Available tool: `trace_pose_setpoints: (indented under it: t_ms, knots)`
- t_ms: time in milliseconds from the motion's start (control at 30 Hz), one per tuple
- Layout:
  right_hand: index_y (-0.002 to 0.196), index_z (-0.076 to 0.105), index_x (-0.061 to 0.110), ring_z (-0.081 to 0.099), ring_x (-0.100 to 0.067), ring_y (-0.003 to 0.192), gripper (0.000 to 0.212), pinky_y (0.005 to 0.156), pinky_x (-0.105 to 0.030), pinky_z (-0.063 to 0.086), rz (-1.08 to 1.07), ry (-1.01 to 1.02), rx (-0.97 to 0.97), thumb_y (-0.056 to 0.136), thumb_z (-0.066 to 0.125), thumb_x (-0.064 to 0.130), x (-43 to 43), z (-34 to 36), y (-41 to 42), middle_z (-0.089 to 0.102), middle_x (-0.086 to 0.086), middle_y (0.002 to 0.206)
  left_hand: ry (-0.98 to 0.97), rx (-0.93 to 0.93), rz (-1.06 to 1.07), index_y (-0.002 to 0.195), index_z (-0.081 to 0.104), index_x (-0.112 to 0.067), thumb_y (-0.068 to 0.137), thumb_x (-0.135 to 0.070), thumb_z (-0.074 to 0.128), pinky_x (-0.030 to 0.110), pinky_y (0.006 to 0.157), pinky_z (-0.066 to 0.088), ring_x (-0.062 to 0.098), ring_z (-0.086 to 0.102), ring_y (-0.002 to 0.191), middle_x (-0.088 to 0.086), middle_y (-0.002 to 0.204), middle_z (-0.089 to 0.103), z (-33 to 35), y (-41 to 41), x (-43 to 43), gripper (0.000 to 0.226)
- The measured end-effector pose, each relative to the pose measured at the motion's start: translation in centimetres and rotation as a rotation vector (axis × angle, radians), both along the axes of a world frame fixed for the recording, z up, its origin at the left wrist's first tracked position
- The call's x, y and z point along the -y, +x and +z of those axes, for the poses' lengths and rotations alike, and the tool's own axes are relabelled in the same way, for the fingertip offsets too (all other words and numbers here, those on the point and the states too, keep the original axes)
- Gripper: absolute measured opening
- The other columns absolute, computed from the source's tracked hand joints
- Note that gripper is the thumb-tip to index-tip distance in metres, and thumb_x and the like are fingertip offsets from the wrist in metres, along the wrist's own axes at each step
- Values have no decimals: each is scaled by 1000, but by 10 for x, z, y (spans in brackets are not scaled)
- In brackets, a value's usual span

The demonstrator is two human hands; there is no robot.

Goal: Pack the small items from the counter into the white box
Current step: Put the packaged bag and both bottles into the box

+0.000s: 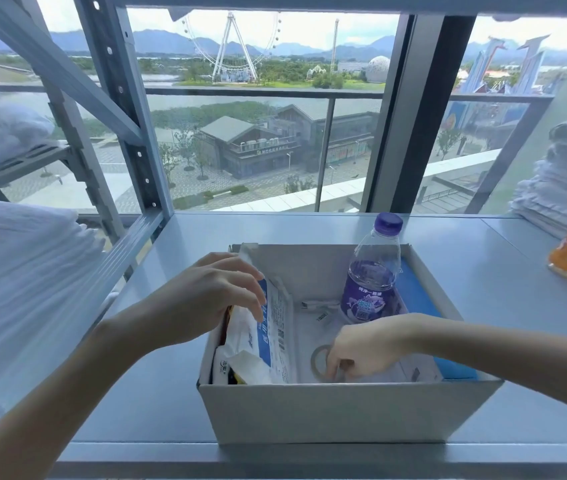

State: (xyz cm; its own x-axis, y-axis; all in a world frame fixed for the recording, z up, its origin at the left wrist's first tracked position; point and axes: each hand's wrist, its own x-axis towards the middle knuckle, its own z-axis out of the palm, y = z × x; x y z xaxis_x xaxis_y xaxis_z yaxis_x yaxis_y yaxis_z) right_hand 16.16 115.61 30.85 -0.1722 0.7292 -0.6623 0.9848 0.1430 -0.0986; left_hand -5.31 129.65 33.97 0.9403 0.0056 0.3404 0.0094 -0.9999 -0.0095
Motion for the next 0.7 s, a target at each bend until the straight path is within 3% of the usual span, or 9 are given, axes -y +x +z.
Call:
trace_pose_setpoints:
  t_ms: [100,167,233,300,467,567,700]
  knots:
    - [117,59,19,55,-23,86,39,71,-32,48,17,86,-18,83,49,3,-2,-7,3,57,-8,106,-18,52,15,85,72,-31,79,0,67,35,97,41,4,52,110,-18,99,68,-1,0,4,32]
    - [106,58,17,51,-21,78,30,63,-31,44,67,148,4,79,53,5,-4,-13,2,52,-4,96,-46,75,2,88,72,-31,88,-13,54,32,98,40,4,54,109,-17,99,68,-1,2,9,26]
    - [90,51,15,52,-27,72,18,61,-34,45,127,193,67,76,51,3,-6,-20,-2,53,-5,89,-75,81,-3,91,72,-30,97,-25,42,26,98,38,2,55,107,-16,97,69,-4,6,17,31]
    - [83,46,16,52,-28,68,16,58,-33,44,176,233,120,76,49,3,-10,-27,-5,58,-10,86,-122,93,18,91,72,-31,94,-25,37,19,99,34,-1,54,103,-15,95,69,-11,9,23,35]
    - [91,56,13,48,-28,67,18,50,-26,32,143,286,143,75,57,7,-18,-26,-10,52,-9,82,-257,102,66,90,71,-33,85,-20,34,11,106,18,-7,49,105,-13,98,68,-20,8,27,39]
    - [98,57,8,58,-33,78,22,56,-31,41,64,387,104,76,60,9,-24,-25,-8,57,-12,98,-279,67,71,90,70,-34,85,-24,30,18,111,17,-9,48,109,-16,99,68,-21,6,26,42]
    - [98,57,1,62,-37,82,23,59,-34,47,-21,409,62,76,61,8,-31,-31,-1,59,-17,100,-275,26,77,88,70,-36,86,-28,29,18,112,11,-11,47,110,-19,99,67,-21,5,23,42]
